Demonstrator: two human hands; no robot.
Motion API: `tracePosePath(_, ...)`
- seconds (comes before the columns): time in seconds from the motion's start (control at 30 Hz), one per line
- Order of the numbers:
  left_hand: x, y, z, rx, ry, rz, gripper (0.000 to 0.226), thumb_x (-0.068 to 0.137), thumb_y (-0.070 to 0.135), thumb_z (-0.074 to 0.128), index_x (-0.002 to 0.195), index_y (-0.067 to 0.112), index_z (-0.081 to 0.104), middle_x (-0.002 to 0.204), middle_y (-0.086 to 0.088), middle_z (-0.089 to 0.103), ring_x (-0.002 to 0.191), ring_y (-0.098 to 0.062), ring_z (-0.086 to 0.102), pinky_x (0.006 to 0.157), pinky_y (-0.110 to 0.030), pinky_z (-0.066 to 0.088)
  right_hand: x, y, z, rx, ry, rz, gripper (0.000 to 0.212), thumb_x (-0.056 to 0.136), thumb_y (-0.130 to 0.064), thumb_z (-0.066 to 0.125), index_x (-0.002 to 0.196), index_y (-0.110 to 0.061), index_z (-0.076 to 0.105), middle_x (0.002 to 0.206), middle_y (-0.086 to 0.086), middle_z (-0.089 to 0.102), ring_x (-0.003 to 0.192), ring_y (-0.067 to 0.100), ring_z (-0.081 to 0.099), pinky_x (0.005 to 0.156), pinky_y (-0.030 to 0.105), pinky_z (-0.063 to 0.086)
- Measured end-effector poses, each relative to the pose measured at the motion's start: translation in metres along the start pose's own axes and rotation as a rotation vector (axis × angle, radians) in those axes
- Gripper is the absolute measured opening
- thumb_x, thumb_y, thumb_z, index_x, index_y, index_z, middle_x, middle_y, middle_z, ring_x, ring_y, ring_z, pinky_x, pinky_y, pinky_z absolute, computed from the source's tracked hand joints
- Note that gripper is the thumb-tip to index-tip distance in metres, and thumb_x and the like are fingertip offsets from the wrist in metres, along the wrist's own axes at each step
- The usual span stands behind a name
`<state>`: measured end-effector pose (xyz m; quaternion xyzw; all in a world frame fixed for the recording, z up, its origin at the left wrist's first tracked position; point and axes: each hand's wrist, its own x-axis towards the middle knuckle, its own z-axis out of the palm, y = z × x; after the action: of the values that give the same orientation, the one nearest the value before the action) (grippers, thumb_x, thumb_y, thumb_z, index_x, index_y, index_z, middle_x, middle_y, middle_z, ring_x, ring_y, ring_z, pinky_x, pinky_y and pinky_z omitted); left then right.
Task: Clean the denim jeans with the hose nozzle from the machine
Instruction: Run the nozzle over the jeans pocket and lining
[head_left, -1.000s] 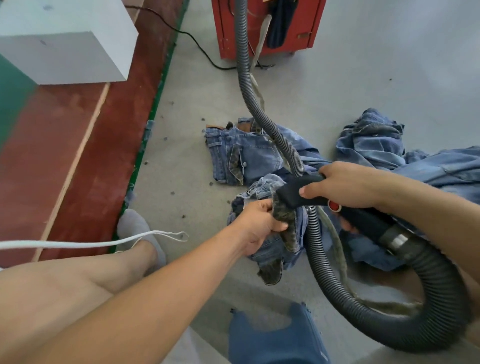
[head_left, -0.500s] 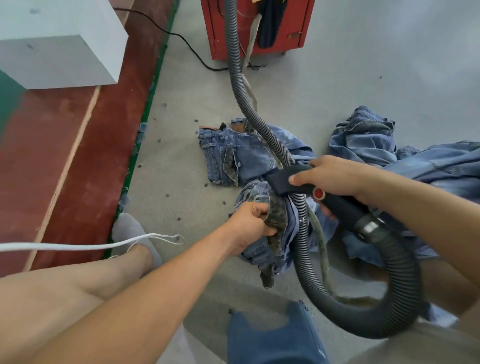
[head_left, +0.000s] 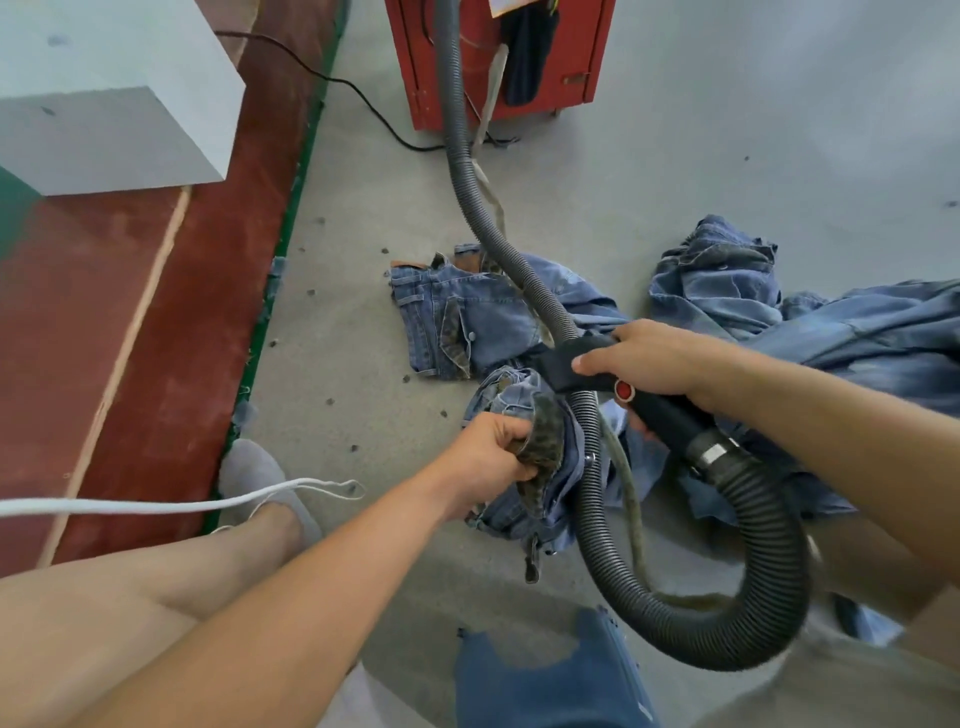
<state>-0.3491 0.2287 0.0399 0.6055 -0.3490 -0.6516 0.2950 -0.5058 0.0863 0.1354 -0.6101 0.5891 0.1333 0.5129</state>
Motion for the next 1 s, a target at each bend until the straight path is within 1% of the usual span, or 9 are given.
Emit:
tracePosePath(0.13, 0.001, 0.0, -0.007, -0.085, 0.046, -0.004, 0.052, 0.085, -0.028, 0.054, 0.085, 0.017, 0.078, 0.082, 0.005, 0.078, 0.077, -0.005, 0.072, 0.063, -0.017, 0.055, 0.001, 0.008, -0.025, 0.051, -0.012, 0.041, 0.039, 0.094, -0.039, 0.074, 0.11, -0.006, 0.062, 0.067, 0.016, 0.066, 0.045, 0.031, 0.065, 0.048, 0.038, 0.057)
tracePosePath(0.23, 0.004, -0.001, -0.01, -0.132, 0.041, -0.005, 0.054, 0.083, -0.03, 0.054, 0.083, 0.018, 0.079, 0.083, 0.003, 0.078, 0.08, -0.008, 0.072, 0.067, -0.019, 0.056, -0.006, 0.008, -0.026, -0.042, -0.109, 0.026, 0.042, 0.09, -0.044, 0.076, 0.109, -0.01, 0.06, 0.056, 0.013, 0.063, 0.046, 0.032, 0.065, 0.051, 0.04, 0.057)
tracePosePath(0.33, 0.003, -0.003, -0.009, -0.14, -0.035, 0.007, 0.056, 0.084, -0.029, 0.055, 0.077, 0.021, 0.081, 0.085, 0.002, 0.078, 0.083, -0.009, 0.074, 0.07, -0.022, 0.058, -0.004, 0.005, -0.005, -0.052, -0.073, -0.003, 0.041, 0.094, -0.04, 0.074, 0.111, -0.007, 0.059, 0.057, 0.011, 0.062, 0.046, 0.03, 0.065, 0.047, 0.039, 0.058)
tracePosePath(0.43, 0.005, -0.007, -0.012, -0.199, -0.022, -0.033, 0.056, 0.084, -0.03, 0.05, 0.091, 0.017, 0.08, 0.094, -0.003, 0.078, 0.09, -0.018, 0.073, 0.078, -0.035, 0.06, 0.0, 0.005, -0.001, 0.031, 0.03, -0.02, 0.038, 0.099, -0.034, 0.069, 0.114, -0.001, 0.057, 0.071, 0.014, 0.058, 0.046, 0.029, 0.062, 0.046, 0.041, 0.06)
tracePosePath(0.53, 0.01, -0.004, -0.021, -0.425, 0.031, -0.117, 0.049, 0.087, -0.029, 0.044, 0.108, 0.006, 0.07, 0.098, -0.012, 0.075, 0.087, -0.025, 0.072, 0.079, -0.042, 0.06, -0.004, 0.012, -0.009, 0.005, 0.011, -0.074, 0.034, 0.096, -0.038, 0.071, 0.106, -0.008, 0.058, 0.06, 0.01, 0.061, 0.045, 0.03, 0.064, 0.045, 0.037, 0.057)
tracePosePath(0.63, 0.014, 0.002, -0.026, -0.647, 0.049, -0.136, 0.044, 0.089, -0.028, 0.041, 0.114, 0.001, 0.063, 0.101, -0.018, 0.071, 0.087, -0.028, 0.072, 0.081, -0.042, 0.063, -0.013, 0.015, 0.0, -0.236, -0.007, -0.203, 0.033, 0.09, -0.051, 0.071, 0.095, -0.02, 0.061, 0.055, -0.002, 0.067, 0.042, 0.014, 0.065, 0.037, 0.023, 0.048)
tracePosePath(0.73, 0.012, 0.004, -0.023, -0.7, -0.015, -0.136, 0.048, 0.088, -0.028, 0.041, 0.117, 0.004, 0.062, 0.101, -0.016, 0.074, 0.089, -0.026, 0.075, 0.082, -0.039, 0.064, -0.007, 0.015, 0.018, -0.433, 0.081, -0.285, 0.031, 0.092, -0.054, 0.066, 0.085, -0.025, 0.059, 0.068, -0.003, 0.068, 0.054, 0.008, 0.064, 0.046, 0.023, 0.044)
tracePosePath(0.87, 0.007, 0.001, -0.02, -0.746, -0.025, -0.164, 0.052, 0.089, -0.029, 0.04, 0.122, 0.004, 0.063, 0.108, -0.018, 0.075, 0.1, -0.029, 0.074, 0.086, -0.04, 0.063, 0.006, 0.014, 0.012, -0.16, 0.173, -0.201, 0.032, 0.096, -0.042, 0.067, 0.093, -0.011, 0.062, 0.071, 0.008, 0.069, 0.05, 0.025, 0.068, 0.047, 0.039, 0.058)
tracePosePath(1.0, 0.009, -0.001, -0.027, -0.787, 0.064, -0.184, 0.054, 0.09, -0.029, 0.036, 0.13, 0.001, 0.058, 0.106, -0.019, 0.074, 0.1, -0.032, 0.071, 0.08, -0.041, 0.064, -0.004, 0.021, 0.004, -0.153, 0.037, -0.171, 0.037, 0.09, -0.047, 0.072, 0.099, -0.013, 0.062, 0.053, -0.001, 0.063, 0.041, 0.016, 0.065, 0.037, 0.025, 0.05)
